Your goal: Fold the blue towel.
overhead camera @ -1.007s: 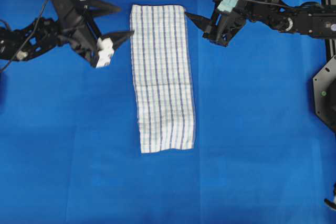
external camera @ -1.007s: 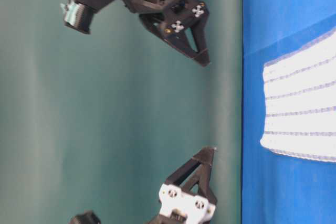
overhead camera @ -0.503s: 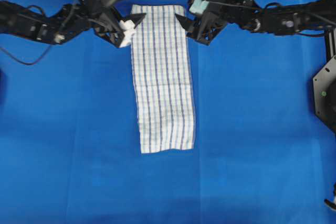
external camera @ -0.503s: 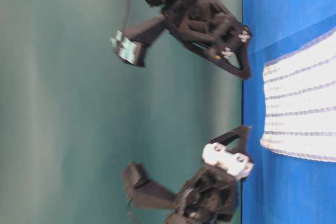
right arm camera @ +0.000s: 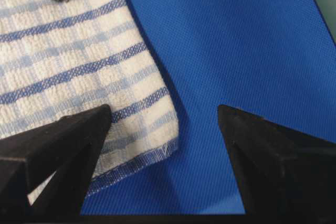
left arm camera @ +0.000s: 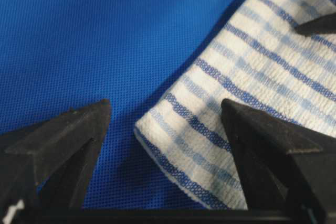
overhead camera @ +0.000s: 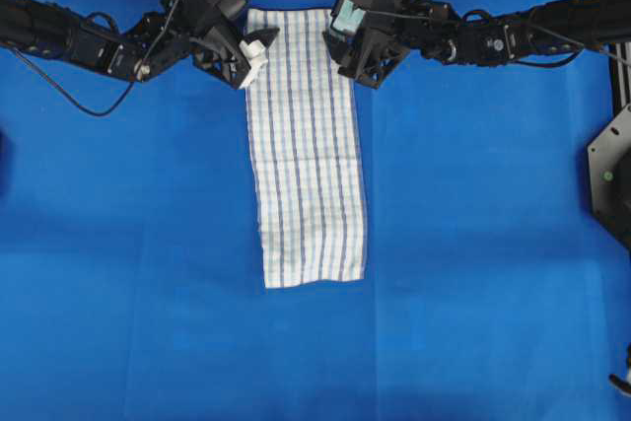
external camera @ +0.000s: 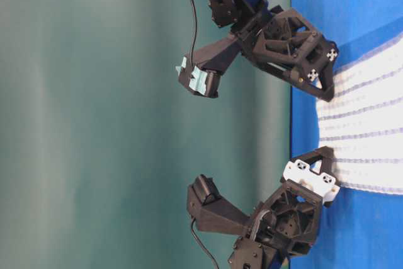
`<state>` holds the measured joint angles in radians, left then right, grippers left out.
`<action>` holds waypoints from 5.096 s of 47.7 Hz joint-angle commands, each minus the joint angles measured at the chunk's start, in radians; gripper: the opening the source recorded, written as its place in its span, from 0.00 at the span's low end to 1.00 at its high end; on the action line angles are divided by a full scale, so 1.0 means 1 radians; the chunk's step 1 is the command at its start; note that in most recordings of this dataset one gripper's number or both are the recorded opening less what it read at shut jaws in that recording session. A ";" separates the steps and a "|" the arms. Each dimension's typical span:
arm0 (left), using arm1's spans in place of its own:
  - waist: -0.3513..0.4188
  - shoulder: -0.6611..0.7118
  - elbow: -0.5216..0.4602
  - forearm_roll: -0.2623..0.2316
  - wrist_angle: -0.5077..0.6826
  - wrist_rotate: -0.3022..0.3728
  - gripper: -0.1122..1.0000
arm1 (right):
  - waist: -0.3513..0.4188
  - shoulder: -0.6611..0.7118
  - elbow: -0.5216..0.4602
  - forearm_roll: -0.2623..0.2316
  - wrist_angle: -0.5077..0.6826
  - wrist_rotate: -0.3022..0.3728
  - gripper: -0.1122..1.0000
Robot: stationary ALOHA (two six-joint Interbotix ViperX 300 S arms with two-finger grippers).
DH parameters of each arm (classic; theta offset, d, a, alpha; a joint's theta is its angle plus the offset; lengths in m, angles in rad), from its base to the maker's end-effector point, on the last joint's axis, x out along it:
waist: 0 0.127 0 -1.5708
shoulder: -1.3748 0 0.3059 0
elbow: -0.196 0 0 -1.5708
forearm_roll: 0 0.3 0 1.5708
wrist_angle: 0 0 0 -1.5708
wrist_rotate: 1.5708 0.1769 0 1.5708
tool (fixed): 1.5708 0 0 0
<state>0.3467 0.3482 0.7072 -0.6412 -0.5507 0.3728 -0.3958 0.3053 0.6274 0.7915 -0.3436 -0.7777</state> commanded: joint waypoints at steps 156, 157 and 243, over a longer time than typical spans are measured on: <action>-0.557 -0.189 0.072 0.012 0.100 -0.048 0.13 | 0.629 -0.250 0.156 0.494 -0.043 0.003 0.08; -0.558 -0.184 0.072 0.012 0.100 -0.054 0.13 | 0.632 -0.247 0.155 0.497 -0.043 0.003 0.08; -0.597 -1.206 0.583 0.015 0.241 0.193 0.89 | 0.706 -1.175 0.609 0.546 -0.104 -0.333 0.86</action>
<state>-0.2485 -0.8191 1.2809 -0.6289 -0.3037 0.5476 0.3053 -0.8498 1.2257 1.3407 -0.4556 -1.1075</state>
